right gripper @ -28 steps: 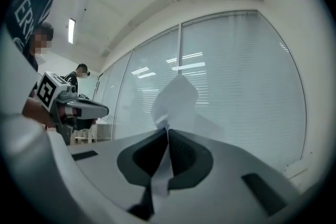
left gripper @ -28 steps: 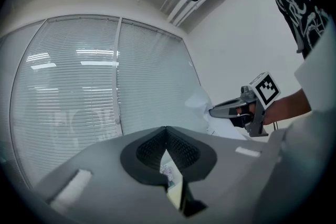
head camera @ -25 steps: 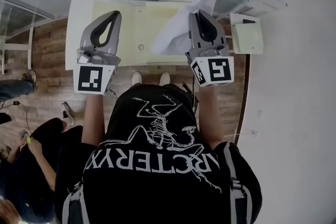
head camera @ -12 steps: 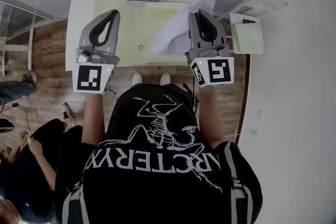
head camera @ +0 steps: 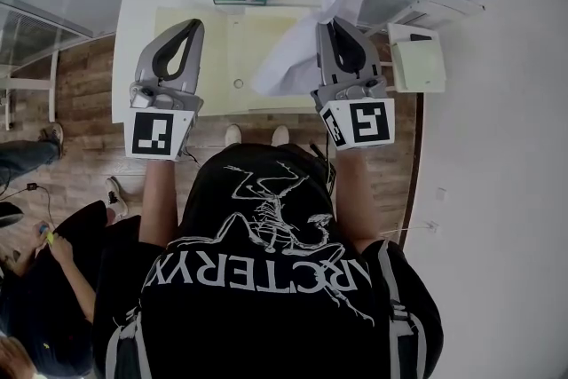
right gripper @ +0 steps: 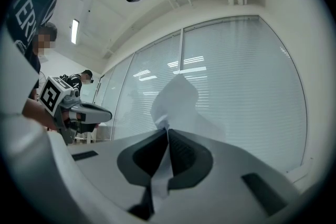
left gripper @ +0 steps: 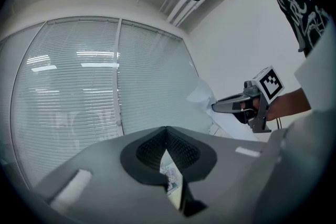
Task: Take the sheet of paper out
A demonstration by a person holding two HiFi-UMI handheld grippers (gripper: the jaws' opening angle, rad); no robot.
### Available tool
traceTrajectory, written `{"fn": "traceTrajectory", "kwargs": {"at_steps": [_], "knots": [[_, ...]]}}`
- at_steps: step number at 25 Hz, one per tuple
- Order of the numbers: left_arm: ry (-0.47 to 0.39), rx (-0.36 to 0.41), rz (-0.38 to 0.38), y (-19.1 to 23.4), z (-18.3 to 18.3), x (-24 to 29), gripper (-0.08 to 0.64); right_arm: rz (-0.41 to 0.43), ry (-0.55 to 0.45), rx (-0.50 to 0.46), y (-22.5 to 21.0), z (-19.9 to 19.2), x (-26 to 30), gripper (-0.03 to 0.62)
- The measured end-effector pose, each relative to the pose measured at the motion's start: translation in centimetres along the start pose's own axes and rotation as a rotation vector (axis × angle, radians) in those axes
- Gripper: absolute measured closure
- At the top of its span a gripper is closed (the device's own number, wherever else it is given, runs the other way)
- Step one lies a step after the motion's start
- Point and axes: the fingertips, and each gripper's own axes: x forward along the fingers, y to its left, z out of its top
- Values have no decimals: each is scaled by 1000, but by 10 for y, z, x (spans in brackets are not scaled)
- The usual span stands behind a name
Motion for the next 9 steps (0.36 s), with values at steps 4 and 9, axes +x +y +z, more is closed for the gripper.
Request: {"fn": "traceTrajectory", "kwargs": {"at_steps": [4, 9], "knots": [[6, -1, 1, 0, -1, 4, 549, 4, 0, 3, -2, -2, 2, 580], [7, 1, 3, -1, 0, 2, 549, 8, -3, 6, -3, -1, 1, 578]]}}
